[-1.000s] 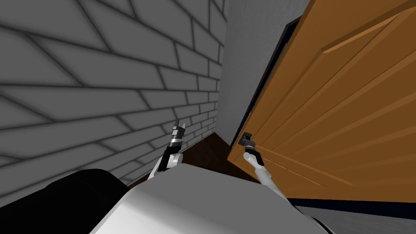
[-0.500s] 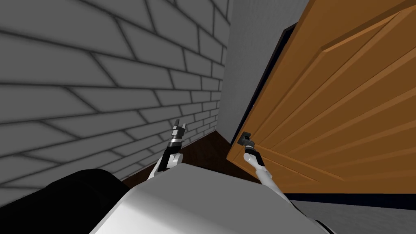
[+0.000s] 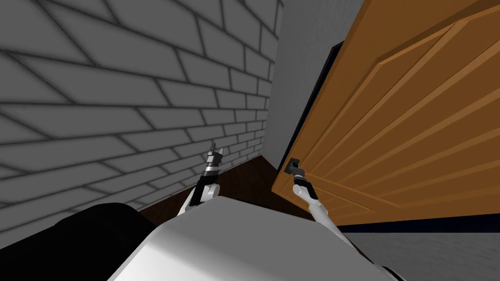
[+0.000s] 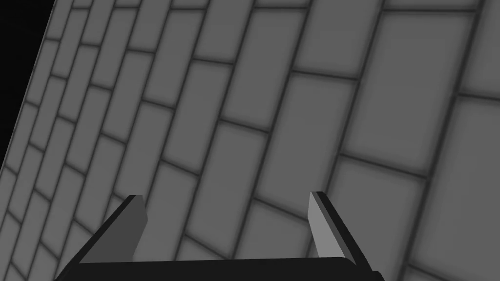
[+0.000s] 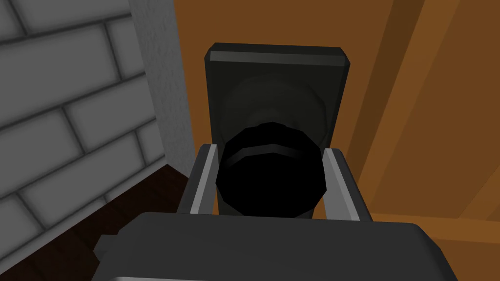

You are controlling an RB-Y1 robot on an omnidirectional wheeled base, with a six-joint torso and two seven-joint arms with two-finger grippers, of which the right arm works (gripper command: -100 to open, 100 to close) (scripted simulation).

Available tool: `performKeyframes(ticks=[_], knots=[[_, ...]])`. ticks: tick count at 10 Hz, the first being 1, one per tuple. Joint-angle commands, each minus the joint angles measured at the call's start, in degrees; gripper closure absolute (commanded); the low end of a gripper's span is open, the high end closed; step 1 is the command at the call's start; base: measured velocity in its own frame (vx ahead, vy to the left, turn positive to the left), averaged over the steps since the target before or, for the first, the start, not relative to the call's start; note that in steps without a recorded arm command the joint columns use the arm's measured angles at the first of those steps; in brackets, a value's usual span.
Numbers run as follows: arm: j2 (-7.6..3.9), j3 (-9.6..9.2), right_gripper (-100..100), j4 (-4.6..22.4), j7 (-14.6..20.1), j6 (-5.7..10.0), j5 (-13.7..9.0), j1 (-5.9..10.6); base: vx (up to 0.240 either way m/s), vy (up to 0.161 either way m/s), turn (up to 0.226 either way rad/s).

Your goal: Pull the door open

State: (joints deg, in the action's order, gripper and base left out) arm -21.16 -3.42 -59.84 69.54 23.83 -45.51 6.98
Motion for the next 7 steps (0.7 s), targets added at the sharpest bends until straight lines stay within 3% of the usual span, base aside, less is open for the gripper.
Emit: performKeyframes(ticks=[1,7], knots=[[0.0,0.0,100,0.0,0.0,0.0,0.0,0.0,-0.087,-0.012,0.025],[-2.66,-4.09,100,-2.4,3.93,0.35,0.99,-1.68,-0.19,-0.056,0.097]])
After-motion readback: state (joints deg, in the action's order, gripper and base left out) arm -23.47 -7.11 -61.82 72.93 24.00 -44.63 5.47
